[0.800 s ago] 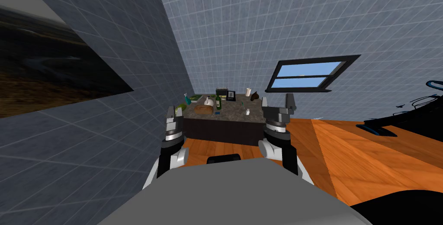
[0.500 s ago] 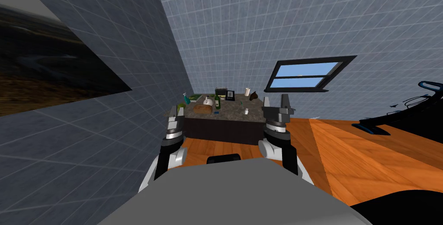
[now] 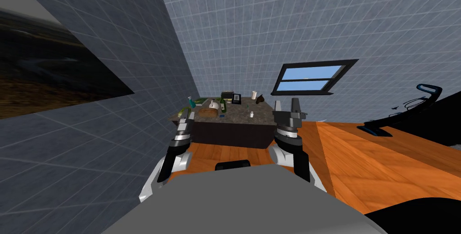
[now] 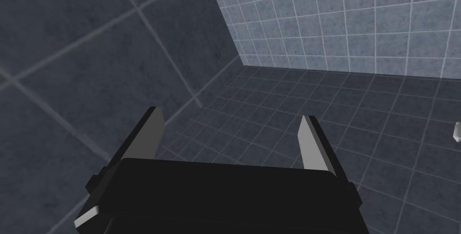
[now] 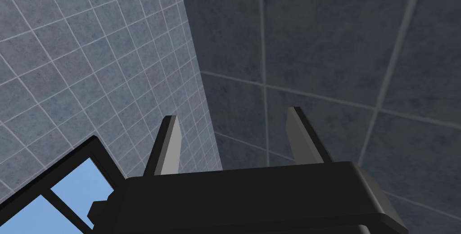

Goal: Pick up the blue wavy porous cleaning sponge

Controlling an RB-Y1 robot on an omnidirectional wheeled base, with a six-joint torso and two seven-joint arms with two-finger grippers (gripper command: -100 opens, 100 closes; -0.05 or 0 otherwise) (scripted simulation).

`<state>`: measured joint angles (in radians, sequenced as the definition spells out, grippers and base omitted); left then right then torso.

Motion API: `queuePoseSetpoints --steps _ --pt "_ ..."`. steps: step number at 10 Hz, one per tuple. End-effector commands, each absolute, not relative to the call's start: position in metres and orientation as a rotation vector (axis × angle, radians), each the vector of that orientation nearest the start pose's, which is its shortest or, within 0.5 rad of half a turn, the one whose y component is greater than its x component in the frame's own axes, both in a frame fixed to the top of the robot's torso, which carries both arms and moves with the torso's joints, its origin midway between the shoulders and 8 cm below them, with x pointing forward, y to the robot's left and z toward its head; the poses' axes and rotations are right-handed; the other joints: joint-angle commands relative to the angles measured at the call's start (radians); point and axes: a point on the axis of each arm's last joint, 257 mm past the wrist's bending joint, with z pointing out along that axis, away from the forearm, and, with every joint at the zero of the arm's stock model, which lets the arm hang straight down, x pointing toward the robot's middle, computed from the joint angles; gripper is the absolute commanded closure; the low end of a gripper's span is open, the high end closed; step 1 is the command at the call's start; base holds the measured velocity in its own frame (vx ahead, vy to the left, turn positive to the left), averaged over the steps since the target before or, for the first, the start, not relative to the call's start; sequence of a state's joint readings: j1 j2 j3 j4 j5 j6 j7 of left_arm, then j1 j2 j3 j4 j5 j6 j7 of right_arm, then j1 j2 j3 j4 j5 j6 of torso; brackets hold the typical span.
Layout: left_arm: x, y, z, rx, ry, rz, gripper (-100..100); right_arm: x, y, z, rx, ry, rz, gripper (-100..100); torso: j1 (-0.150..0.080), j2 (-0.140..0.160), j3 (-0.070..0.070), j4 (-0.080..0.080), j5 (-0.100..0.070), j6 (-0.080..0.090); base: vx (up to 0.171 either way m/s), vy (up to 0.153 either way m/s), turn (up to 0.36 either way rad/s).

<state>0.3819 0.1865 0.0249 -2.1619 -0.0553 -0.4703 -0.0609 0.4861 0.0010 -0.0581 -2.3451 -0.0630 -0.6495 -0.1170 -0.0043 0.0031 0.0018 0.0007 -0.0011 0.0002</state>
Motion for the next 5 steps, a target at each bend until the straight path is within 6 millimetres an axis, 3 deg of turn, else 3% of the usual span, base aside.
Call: queuePoseSetpoints --steps 1,5 --pt "0.396 0.266 -0.006 -0.516 0.879 -1.220 -100 0.296 -0.294 0.083 0.530 0.389 1.445 0 0.000 0.000 0.000 0.000 0.000 0.000 -0.058 -0.085 -0.057" --pt "0.419 0.274 -0.023 -0.582 0.959 -1.237 -100 0.296 -0.294 0.083 0.530 0.390 1.445 0 0.000 0.000 0.000 0.000 0.000 0.000 -0.053 -0.074 -0.036"
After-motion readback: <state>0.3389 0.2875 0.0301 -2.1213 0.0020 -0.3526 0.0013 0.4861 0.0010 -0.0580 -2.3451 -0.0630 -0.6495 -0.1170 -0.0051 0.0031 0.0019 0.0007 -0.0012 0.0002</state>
